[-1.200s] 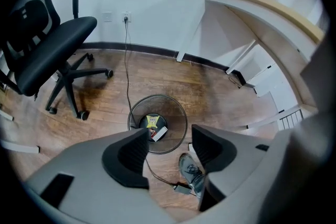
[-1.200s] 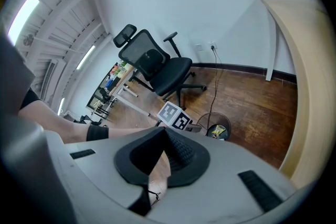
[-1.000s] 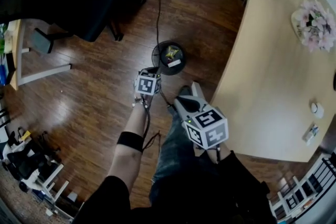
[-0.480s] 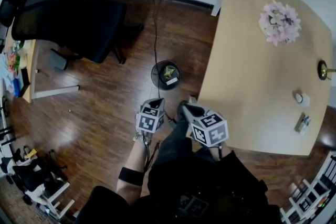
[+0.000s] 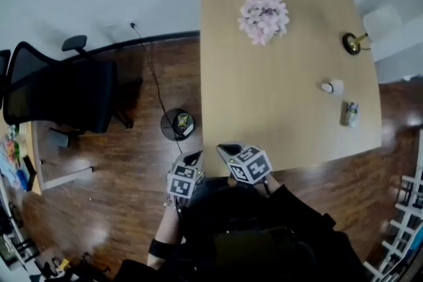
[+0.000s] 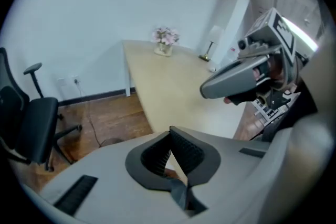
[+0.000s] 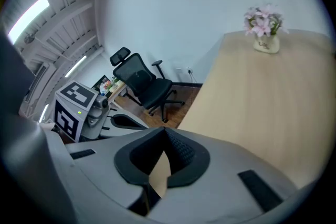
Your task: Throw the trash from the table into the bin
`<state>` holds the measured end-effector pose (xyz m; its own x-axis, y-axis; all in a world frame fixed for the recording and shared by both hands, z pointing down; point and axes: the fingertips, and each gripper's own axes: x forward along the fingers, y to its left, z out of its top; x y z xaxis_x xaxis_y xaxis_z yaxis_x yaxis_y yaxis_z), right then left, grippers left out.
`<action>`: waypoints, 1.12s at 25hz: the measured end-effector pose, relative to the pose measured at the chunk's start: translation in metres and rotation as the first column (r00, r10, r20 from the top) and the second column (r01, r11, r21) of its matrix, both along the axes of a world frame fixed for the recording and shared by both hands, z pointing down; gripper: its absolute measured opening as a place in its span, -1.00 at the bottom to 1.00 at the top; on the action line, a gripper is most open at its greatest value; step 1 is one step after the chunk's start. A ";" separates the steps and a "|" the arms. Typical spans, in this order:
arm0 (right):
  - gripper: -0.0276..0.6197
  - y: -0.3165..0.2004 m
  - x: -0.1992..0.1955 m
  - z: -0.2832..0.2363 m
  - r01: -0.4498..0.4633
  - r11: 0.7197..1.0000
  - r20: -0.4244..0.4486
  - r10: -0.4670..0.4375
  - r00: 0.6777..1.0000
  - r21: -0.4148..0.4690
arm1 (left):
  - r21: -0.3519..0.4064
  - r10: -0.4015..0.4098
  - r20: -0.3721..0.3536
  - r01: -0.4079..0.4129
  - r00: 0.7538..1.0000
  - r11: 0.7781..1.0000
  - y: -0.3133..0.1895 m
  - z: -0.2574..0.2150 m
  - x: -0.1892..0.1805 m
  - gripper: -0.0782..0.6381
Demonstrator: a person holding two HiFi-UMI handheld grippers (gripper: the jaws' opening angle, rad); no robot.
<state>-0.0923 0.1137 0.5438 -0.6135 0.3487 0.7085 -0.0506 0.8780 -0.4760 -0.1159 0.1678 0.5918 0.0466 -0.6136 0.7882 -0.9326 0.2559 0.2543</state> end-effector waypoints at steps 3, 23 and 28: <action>-0.89 -0.037 0.031 -0.006 -0.075 0.997 0.006 0.075 0.997 0.007 | 0.034 0.102 0.008 -0.102 0.995 0.994 -0.046 -0.017 0.034 -0.78; -0.89 -0.202 0.234 -0.017 -0.541 0.841 0.041 0.540 0.841 0.009 | 0.031 0.518 0.017 -0.518 0.855 0.855 -0.206 -0.048 0.207 -0.78; -0.89 -0.225 0.270 -0.014 -0.598 0.802 0.040 0.597 0.801 -0.003 | 0.009 0.571 0.011 -0.571 0.821 0.821 -0.231 -0.048 0.238 -0.78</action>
<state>0.1782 -0.1111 0.5295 -0.7236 -0.1023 0.6826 -0.5494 0.6840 -0.4799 0.1216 -0.0629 0.5433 0.3854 -0.4877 0.7833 -0.9127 -0.3262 0.2460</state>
